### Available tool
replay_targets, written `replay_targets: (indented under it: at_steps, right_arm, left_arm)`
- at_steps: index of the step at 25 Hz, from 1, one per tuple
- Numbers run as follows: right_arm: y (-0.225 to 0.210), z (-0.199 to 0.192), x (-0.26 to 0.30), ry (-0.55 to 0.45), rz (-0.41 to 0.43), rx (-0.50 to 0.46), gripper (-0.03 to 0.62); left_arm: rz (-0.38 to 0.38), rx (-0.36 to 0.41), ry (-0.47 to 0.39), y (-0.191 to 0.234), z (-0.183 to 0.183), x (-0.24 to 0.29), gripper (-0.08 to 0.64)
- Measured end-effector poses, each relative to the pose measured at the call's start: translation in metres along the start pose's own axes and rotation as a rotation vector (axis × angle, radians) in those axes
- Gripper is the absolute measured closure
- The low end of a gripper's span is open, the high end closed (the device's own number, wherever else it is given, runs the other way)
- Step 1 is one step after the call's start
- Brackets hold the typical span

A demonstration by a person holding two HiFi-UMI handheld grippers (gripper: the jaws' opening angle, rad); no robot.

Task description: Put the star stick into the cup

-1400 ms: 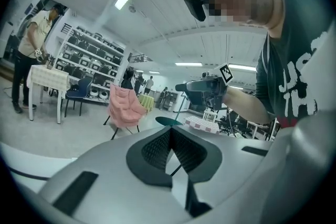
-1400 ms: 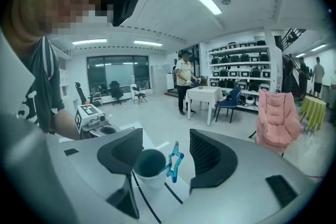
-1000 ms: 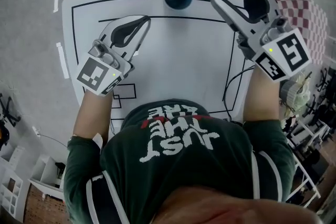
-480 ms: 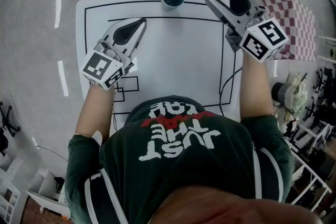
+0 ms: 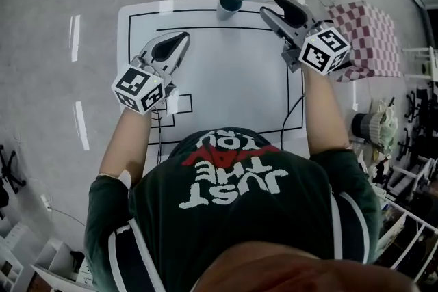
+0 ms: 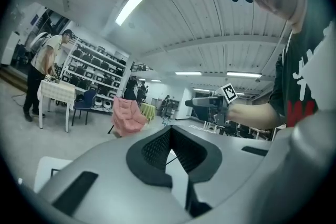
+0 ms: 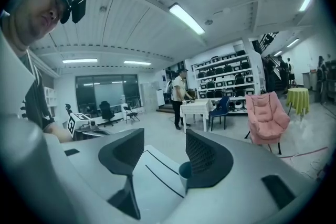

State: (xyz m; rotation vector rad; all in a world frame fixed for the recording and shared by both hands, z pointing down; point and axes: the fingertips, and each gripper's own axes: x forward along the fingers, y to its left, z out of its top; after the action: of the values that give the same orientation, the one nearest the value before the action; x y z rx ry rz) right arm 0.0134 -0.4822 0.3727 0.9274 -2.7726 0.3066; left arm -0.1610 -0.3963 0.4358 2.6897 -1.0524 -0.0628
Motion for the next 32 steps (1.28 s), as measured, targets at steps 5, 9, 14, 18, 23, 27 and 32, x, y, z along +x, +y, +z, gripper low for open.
replay_targets:
  at_steps: [5, 9, 14, 18, 23, 27, 32]
  right_arm:
    - [0.039, -0.007, -0.009, -0.021, -0.038, 0.026, 0.379]
    - [0.070, -0.009, -0.020, -0.042, -0.067, 0.034, 0.439]
    - [0.120, -0.015, -0.038, -0.072, -0.056, 0.061, 0.497]
    - [0.137, -0.024, -0.056, -0.091, -0.031, 0.080, 0.531]
    - [0.134, -0.030, -0.097, -0.127, 0.035, 0.112, 0.546]
    - [0.133, -0.044, -0.146, -0.150, 0.118, 0.164, 0.551]
    - [0.123, -0.077, -0.220, -0.084, 0.160, 0.175, 0.557]
  left_arm:
    - [-0.018, -0.003, 0.004, -0.010, 0.014, -0.044, 0.551]
    - [-0.039, 0.004, 0.002, -0.020, 0.024, -0.078, 0.551]
    - [-0.055, 0.005, 0.007, -0.038, 0.027, -0.122, 0.551]
    - [-0.039, 0.000, 0.020, -0.053, 0.021, -0.139, 0.551]
    - [0.007, 0.007, 0.033, -0.093, 0.015, -0.139, 0.551]
    - [0.070, -0.006, 0.027, -0.134, 0.010, -0.121, 0.551]
    - [0.134, -0.056, 0.013, -0.203, -0.003, -0.091, 0.551]
